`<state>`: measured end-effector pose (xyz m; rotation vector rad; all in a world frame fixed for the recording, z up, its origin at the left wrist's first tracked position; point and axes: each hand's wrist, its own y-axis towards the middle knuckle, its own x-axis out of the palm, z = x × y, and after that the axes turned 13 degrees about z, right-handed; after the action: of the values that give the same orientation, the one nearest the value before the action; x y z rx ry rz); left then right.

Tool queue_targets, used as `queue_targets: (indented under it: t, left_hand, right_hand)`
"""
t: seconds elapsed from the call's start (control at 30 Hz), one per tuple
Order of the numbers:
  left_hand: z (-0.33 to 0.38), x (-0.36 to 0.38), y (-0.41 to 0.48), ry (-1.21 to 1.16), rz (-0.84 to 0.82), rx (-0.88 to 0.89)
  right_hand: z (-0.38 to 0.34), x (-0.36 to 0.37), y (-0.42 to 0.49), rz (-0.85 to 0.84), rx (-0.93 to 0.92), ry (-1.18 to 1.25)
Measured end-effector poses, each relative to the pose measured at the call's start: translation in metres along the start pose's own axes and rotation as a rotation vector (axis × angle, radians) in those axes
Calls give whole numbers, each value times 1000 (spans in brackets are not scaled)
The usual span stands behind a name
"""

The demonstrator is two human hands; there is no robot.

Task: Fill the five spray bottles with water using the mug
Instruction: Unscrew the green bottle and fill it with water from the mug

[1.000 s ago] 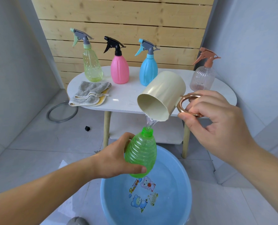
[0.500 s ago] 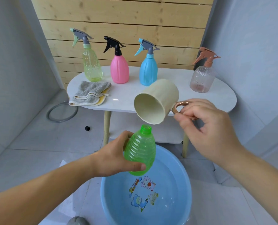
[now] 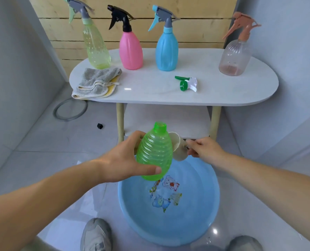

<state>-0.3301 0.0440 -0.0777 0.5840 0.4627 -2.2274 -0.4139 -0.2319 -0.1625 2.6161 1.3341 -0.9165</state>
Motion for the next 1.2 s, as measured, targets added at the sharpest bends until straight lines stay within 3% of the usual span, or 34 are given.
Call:
queue_targets:
  t: [0.3, 0.6, 1.03, 1.2]
  left_hand:
    - [-17, 14, 4, -55, -75, -48]
    - [-41, 9, 11, -153, -99, -139]
    - [-44, 14, 14, -189, -117, -164]
    - [-46, 12, 15, -180, -108, -156]
  right_hand:
    - [86, 75, 29, -77, -211, -280]
    - [143, 86, 57, -234, -509, -608]
    - [143, 100, 52, -311, -697, -813]
    - [148, 101, 48, -299, -611, -817]
